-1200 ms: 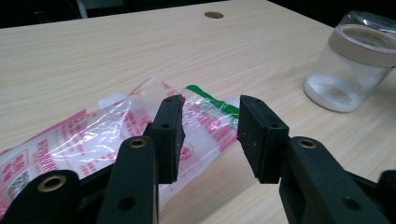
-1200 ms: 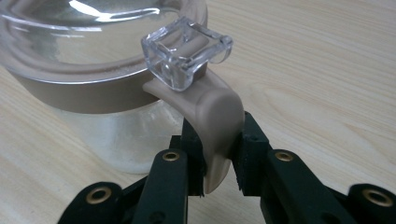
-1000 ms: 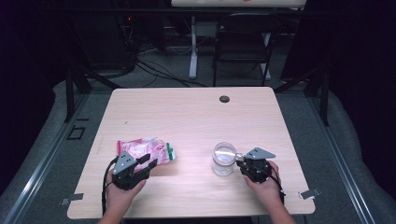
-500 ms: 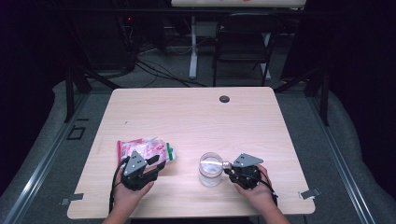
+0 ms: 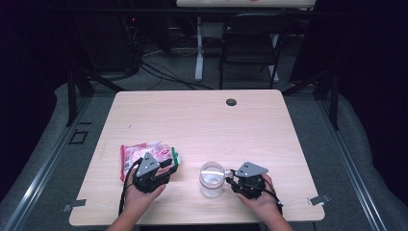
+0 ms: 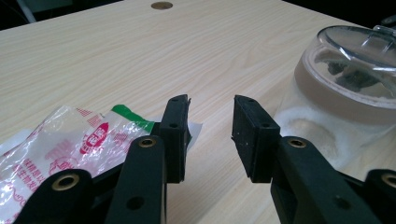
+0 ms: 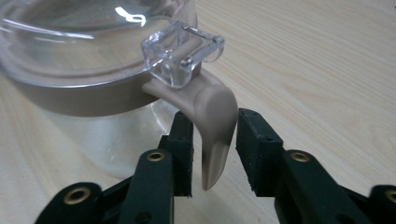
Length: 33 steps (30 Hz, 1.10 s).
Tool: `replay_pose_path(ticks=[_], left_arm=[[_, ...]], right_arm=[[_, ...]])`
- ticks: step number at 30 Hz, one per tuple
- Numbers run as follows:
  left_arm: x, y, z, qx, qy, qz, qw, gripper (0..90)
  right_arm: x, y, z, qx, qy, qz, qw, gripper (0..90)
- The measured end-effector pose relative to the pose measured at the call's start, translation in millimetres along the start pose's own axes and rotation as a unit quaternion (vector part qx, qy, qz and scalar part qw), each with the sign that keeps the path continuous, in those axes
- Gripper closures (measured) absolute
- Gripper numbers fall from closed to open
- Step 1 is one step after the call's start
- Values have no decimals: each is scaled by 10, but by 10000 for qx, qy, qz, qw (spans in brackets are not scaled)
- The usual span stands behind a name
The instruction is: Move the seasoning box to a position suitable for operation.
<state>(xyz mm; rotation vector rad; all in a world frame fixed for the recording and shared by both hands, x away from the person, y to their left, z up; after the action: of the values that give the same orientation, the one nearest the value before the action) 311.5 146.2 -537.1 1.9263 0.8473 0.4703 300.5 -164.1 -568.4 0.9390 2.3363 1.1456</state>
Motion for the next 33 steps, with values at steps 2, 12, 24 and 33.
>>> replay_pose_path(ticks=[2,12,24,33], left_arm=[[-13,23,32,-16,-52,6,10000,670],[-70,107,95,-48,-160,108,9998,690],[-175,394,150,106,-293,100,9995,837],[-303,562,406,660,-823,148,9943,900]], right_arm=[[14,-27,-92,-61,117,79,9999,649],[40,-52,-413,-168,-14,155,9997,662],[18,149,-689,-262,-348,423,9982,749],[-149,482,-682,-113,-436,1276,9908,796]])
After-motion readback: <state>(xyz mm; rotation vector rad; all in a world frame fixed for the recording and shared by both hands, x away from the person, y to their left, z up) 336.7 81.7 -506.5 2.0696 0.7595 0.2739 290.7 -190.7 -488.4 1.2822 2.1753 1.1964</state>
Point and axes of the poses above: each handheld gripper's, and its own axes: z roughly forward along the jaws, y roughly out of its top, x roughly to its left, the point moved 2 cm from there along z, roughly forward along the jaws, and after that the axes turned 1 degree about y, right-handed, at the moved point
